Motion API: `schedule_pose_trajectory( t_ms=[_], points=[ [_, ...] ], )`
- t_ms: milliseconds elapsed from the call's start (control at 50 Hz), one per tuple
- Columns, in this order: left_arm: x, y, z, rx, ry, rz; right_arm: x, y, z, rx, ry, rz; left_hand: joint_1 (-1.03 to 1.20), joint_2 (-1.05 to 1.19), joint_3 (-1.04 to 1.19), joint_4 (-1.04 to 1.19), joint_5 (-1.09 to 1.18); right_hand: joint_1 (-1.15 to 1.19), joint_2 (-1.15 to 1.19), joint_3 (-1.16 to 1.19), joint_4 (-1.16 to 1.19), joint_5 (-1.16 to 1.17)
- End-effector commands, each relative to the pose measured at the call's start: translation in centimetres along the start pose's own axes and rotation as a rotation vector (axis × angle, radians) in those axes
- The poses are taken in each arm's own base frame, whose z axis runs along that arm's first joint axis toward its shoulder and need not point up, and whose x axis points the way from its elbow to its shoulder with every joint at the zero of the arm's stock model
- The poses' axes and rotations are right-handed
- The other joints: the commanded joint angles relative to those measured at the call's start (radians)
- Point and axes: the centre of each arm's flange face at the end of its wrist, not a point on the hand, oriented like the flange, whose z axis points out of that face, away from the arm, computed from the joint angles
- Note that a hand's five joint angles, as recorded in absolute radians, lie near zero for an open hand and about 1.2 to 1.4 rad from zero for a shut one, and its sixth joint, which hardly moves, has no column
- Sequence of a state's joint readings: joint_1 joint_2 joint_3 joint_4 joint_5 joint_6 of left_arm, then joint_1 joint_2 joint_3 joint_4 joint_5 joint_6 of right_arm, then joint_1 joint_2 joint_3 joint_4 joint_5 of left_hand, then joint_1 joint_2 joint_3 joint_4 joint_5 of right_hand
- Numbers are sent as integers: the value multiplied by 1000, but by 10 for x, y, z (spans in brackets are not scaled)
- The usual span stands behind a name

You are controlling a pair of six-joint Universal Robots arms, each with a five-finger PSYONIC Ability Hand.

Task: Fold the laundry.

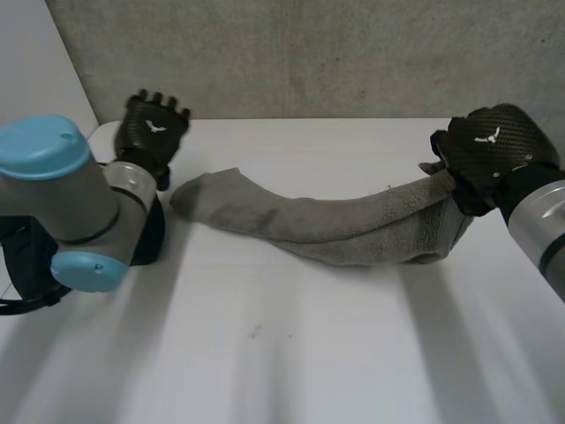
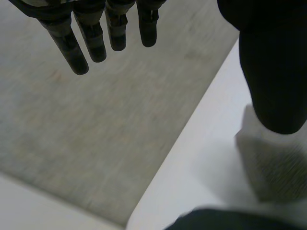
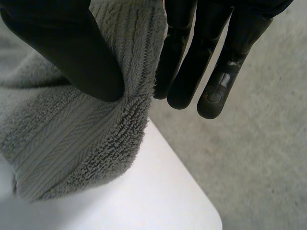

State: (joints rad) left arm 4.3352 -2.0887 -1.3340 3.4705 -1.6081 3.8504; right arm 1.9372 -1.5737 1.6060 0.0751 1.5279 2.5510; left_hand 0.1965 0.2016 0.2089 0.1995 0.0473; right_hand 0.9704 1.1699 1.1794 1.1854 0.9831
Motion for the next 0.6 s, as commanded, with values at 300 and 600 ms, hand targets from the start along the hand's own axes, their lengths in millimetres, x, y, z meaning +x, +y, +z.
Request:
schedule_pose_trajectory(
  t_ms=[300, 600],
  points=[
    [128, 22, 10, 54, 378, -80, 8, -34, -41, 152, -41, 26, 23, 18, 10, 20, -3, 426, 226, 217, 211, 239],
    [131, 29, 31, -7, 399, -76, 9, -31, -32, 142, -48, 26, 1200, 1195, 1187, 1197, 1174, 426, 226, 217, 211, 239]
  ],
)
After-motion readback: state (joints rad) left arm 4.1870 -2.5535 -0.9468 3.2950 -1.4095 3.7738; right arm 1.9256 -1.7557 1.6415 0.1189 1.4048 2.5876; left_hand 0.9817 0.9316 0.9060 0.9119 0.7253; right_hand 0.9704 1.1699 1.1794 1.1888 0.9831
